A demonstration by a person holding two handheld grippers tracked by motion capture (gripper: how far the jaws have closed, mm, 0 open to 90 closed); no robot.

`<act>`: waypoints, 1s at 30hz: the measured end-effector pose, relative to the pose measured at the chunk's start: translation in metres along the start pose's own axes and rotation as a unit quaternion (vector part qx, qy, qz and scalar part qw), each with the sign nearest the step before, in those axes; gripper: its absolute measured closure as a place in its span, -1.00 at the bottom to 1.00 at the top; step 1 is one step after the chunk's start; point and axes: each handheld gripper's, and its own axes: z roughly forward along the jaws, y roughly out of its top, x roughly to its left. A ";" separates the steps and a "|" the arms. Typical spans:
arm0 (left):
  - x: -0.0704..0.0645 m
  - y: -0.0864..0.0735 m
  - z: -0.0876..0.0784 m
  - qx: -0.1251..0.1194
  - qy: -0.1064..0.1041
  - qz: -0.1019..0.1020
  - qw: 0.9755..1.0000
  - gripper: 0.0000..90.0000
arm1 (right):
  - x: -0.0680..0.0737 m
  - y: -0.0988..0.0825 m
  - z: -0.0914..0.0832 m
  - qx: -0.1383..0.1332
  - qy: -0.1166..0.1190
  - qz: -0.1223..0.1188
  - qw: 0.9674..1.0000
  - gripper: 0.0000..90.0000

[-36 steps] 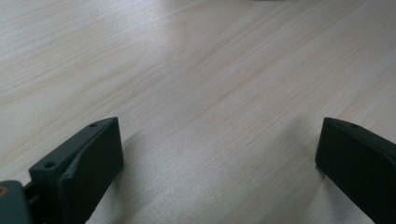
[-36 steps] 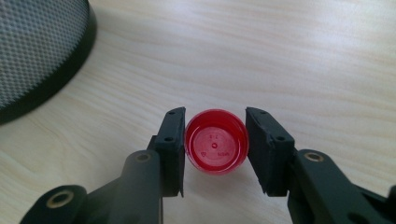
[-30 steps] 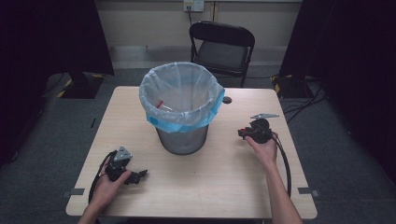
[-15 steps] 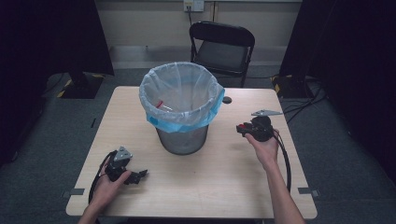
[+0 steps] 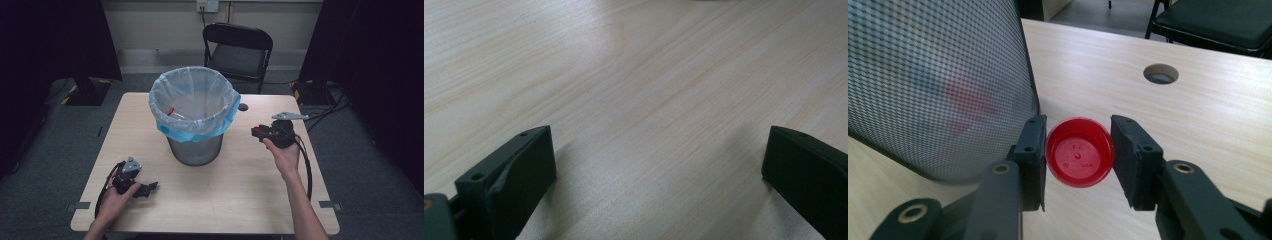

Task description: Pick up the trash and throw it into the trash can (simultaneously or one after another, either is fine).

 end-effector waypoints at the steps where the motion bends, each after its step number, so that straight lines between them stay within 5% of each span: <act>1: 0.000 0.000 0.000 0.000 0.000 0.000 1.000 -0.99 | 0.000 0.002 -0.001 -0.002 0.002 0.001 1.000 0.33; 21: 0.000 0.000 0.000 0.000 0.000 0.000 1.000 -0.99 | 0.031 0.035 -0.046 -0.048 0.018 -0.015 0.999 0.33; 30: 0.000 0.000 0.000 0.000 0.000 0.000 1.000 -0.99 | 0.045 0.050 -0.066 -0.083 0.038 -0.032 0.995 0.33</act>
